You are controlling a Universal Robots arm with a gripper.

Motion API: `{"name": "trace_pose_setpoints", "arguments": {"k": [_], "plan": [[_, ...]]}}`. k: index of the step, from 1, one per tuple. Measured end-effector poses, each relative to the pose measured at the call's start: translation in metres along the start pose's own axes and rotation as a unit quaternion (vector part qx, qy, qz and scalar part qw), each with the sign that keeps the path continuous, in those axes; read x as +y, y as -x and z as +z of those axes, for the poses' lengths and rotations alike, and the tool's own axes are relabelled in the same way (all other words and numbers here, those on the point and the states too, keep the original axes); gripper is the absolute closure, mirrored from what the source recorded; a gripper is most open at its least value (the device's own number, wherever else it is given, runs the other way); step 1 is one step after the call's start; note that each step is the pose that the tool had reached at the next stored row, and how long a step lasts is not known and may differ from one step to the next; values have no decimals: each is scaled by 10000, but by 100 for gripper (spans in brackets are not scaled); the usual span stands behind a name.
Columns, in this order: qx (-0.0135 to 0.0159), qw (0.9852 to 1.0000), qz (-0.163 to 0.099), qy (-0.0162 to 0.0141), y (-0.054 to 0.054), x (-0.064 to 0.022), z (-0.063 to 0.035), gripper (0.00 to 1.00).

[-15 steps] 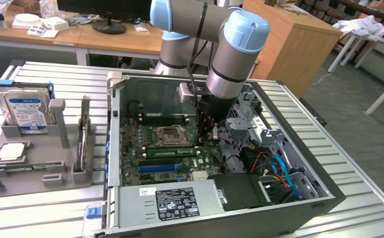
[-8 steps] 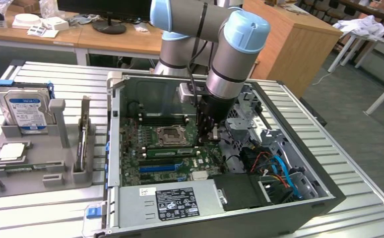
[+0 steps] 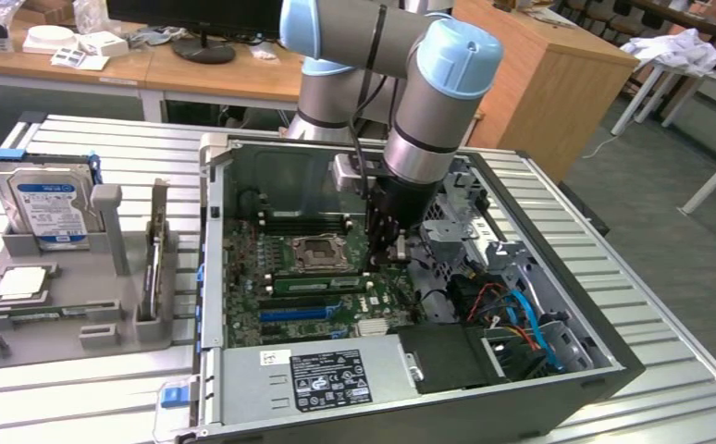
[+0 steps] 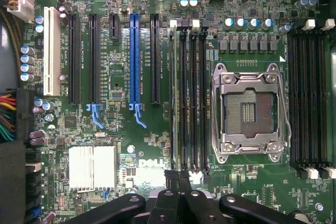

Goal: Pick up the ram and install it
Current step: 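Press down the ram until it locks into place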

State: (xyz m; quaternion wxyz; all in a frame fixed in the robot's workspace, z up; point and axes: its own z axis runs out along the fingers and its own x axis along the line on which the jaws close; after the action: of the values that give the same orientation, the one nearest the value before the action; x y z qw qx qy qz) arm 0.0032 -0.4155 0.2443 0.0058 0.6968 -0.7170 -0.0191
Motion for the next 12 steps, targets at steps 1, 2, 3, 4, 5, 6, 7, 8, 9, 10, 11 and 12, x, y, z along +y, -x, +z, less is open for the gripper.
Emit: {"name": "trace_pose_setpoints", "arguments": {"k": [1,2,3,4,5,6,7,8,9,10,11,12], "plan": [[0,10000,0,0,0,0,0,89],[0,10000,0,0,0,0,0,89],[0,10000,0,0,0,0,0,89],[0,10000,0,0,0,0,0,89],[1,10000,0,0,0,0,2,89],[0,10000,0,0,0,0,6,89],[0,10000,0,0,0,0,7,89],[0,10000,0,0,0,0,9,89],[0,10000,1,0,0,0,12,89],[0,10000,1,0,0,0,14,89],[0,10000,1,0,0,0,15,89],[1,10000,1,0,0,0,15,89]]}}
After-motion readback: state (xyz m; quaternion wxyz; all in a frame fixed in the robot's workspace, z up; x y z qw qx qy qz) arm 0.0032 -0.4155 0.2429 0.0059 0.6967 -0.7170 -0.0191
